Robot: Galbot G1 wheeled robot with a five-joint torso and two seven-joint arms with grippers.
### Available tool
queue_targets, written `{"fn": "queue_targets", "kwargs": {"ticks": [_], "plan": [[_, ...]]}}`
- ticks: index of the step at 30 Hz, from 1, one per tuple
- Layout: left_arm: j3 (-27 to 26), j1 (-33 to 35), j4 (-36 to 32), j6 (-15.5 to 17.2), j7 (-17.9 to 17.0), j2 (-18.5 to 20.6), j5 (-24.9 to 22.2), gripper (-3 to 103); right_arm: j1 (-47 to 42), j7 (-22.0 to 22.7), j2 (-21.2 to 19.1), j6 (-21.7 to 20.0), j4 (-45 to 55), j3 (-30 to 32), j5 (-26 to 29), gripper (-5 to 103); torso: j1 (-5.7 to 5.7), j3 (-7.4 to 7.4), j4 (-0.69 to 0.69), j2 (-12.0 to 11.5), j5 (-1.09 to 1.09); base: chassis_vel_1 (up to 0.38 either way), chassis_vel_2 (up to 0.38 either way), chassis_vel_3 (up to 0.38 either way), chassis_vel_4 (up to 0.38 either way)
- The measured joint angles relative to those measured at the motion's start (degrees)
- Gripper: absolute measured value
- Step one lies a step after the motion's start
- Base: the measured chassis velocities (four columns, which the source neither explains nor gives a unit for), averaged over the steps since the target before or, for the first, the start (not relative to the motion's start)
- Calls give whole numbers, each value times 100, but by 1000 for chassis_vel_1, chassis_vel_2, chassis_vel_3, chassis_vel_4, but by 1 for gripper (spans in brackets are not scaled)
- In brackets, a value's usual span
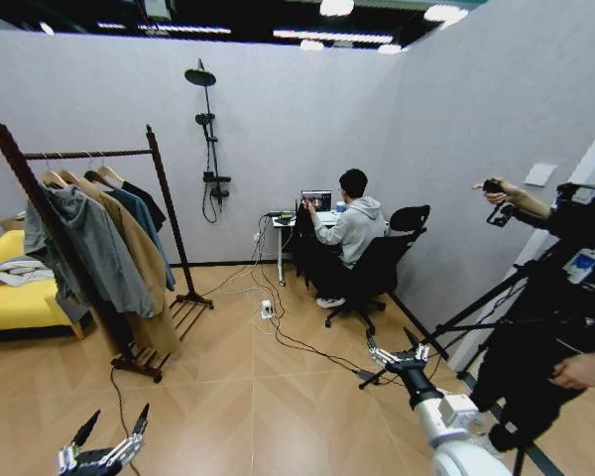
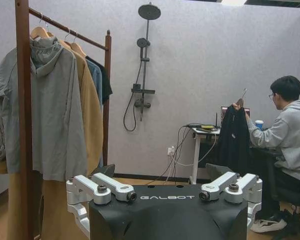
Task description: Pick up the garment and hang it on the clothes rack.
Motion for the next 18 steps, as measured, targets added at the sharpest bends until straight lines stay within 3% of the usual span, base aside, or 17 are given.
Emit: {"fn": "queue_targets", "kwargs": {"ticks": [11, 18], "plan": [[0, 0, 0, 0, 0, 0, 0, 100, 21, -97, 9, 16, -20, -30, 4, 100, 0, 0, 0, 0, 0, 0, 0, 0, 0], [0, 0, 0, 0, 0, 0, 0, 100, 36, -486, 3, 218, -115, 155, 142, 100, -2, -1, 0, 1, 0, -18, 14, 13, -21]]}}
